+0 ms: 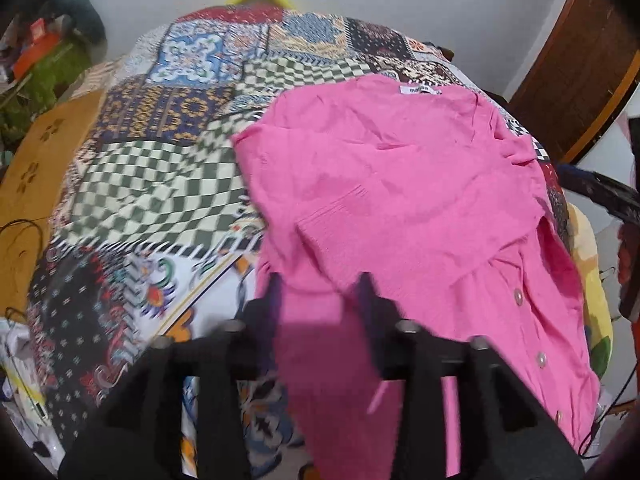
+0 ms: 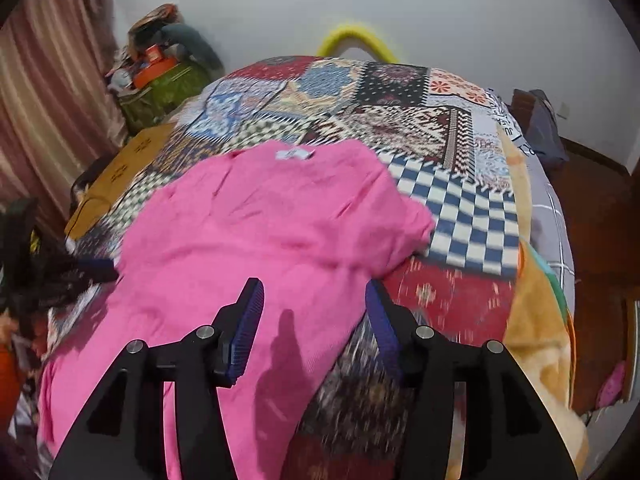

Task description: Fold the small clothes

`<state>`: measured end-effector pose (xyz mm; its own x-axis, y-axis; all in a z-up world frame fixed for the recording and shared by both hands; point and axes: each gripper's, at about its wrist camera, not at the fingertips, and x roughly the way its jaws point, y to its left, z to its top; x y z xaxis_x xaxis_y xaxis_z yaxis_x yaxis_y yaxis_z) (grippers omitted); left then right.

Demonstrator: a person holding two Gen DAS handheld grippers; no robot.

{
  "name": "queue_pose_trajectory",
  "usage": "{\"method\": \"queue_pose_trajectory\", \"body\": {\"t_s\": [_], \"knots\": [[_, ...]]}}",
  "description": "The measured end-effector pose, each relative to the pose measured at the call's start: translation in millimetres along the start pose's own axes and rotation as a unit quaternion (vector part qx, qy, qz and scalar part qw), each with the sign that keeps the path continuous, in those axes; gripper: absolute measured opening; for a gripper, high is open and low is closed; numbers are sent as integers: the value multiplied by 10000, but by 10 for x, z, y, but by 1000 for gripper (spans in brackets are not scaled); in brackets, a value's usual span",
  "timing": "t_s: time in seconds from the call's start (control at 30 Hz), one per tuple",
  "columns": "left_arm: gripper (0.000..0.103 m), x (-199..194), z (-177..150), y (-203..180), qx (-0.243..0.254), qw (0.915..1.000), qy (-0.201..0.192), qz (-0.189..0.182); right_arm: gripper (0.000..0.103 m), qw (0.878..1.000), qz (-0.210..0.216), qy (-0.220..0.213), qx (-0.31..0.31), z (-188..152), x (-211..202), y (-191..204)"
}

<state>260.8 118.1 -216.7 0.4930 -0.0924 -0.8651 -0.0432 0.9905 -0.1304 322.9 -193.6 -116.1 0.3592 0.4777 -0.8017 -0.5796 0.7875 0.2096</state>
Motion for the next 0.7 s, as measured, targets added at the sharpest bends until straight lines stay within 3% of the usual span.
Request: {"method": "queue_pose_trajectory", "body": {"t_s": [0.23, 0.47, 0.6, 0.63, 0.67, 0.7], "knots": [[50, -272, -348, 89, -169, 9997, 162, -33, 49, 9997, 78, 212, -80, -502, -312, 184], [50, -344, -750, 49, -281, 9982, 478, -246, 49, 9970, 170, 757, -5, -1148, -259, 293], [50, -374, -806, -17, -389, 9975, 413, -420, 49, 9969, 290, 681, 275, -1263, -219, 266], [50, -381, -813, -35, -427, 9974, 390, -441, 46, 9967, 344, 649, 347, -1252, -217, 256], [43, -386, -811, -62, -413, 9973, 371, -479, 32, 9966, 391, 627, 354, -1239, -214, 258], [22, -396, -802, -99, -344, 9974, 346, -523, 15, 9966, 451, 610, 328, -1220, -215, 277]]}}
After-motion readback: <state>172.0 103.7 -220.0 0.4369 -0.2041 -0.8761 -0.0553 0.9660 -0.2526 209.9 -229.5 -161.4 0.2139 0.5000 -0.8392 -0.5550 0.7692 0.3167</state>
